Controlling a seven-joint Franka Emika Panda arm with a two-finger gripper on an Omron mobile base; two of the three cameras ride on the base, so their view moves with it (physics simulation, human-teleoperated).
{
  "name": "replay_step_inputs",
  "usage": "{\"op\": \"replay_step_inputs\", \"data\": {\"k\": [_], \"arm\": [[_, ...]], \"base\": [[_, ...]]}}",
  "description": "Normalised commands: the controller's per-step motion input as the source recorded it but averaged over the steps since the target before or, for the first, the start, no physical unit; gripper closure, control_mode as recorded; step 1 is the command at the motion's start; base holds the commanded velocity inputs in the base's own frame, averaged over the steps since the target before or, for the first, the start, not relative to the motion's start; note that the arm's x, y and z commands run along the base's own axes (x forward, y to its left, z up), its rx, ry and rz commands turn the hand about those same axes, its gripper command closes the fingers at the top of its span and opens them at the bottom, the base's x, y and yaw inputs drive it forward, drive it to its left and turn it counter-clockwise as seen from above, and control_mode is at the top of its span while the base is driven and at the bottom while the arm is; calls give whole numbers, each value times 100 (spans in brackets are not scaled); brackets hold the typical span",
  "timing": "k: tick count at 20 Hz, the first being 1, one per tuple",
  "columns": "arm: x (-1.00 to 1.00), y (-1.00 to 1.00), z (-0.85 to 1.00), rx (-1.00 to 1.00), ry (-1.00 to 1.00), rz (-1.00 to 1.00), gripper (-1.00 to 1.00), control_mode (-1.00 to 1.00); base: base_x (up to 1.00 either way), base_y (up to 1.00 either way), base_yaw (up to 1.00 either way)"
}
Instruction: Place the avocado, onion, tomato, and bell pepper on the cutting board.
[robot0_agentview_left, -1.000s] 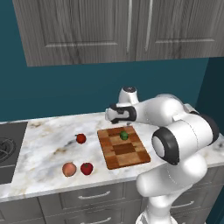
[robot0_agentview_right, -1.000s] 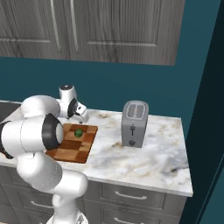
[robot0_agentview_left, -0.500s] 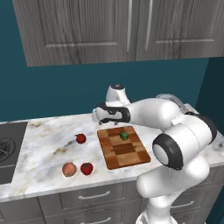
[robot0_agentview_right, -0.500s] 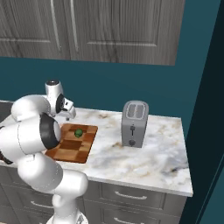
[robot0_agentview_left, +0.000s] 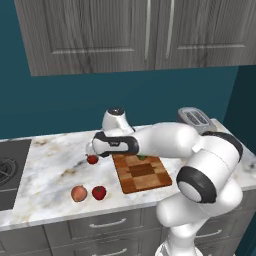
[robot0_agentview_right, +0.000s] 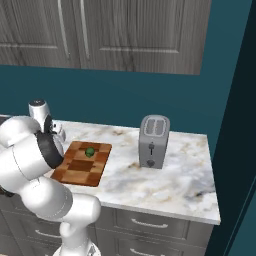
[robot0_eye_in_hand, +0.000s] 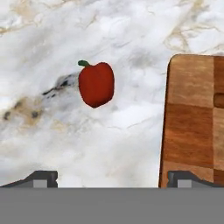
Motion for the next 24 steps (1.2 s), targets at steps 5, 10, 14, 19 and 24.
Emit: {"op": "replay_step_inputs", "data": {"k": [5,10,14,19,24], "arm": [[-65,65,-82,-2,-1,21,-100,-100],[-67,28,-54,0,-1,19,-100,-100],[-4,5,0,0,-2,3,-100,-100],[-6,0,-3,0,0,1,-100,-100],[11,0,28,0,1,0,-100,-100]], "base": [[0,0,0],[0,0,0],[0,0,0],[0,0,0],[0,0,0]]}}
